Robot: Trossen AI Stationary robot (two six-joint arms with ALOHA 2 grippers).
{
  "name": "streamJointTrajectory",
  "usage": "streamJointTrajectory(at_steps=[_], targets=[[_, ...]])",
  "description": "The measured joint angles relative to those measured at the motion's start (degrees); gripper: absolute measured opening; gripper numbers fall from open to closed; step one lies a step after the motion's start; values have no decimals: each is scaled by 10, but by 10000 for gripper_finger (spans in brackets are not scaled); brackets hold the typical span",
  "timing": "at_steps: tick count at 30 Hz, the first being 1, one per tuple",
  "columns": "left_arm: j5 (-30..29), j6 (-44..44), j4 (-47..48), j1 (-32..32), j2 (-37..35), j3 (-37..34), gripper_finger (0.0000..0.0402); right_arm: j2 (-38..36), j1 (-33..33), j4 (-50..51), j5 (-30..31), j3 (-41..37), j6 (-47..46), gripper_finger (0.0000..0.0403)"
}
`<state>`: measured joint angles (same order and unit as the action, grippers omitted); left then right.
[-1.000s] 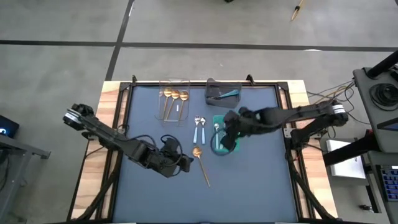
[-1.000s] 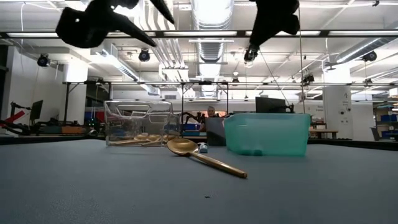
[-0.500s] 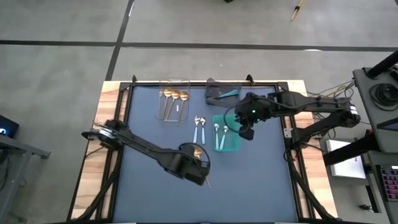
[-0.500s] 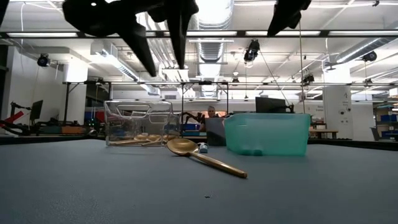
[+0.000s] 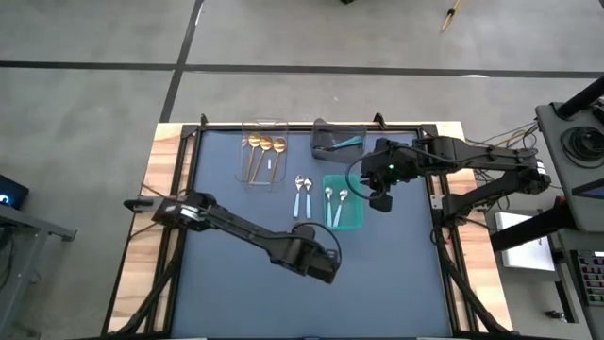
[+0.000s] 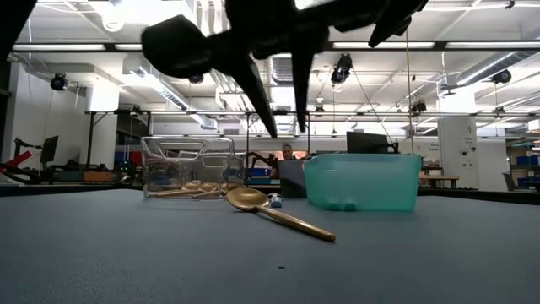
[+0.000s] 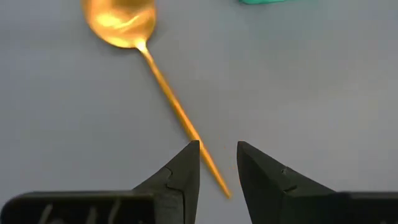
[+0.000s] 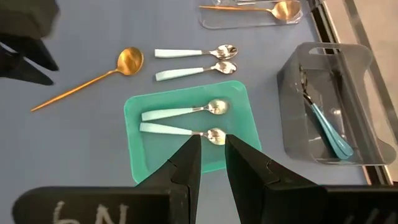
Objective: Sort silverware by color (type)
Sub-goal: Put the gold spoon into the transparent bin
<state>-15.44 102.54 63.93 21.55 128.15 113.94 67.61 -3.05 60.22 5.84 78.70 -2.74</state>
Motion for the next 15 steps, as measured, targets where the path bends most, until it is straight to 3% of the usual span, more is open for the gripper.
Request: streamJointTrajectory(at_steps=[7, 15], targets=[[-5, 4, 16, -11, 39, 29, 108, 0, 0, 11, -5, -1, 0, 63], [-27, 22, 35, -13, 42, -5, 155, 0, 0, 12, -16, -1, -2, 63]])
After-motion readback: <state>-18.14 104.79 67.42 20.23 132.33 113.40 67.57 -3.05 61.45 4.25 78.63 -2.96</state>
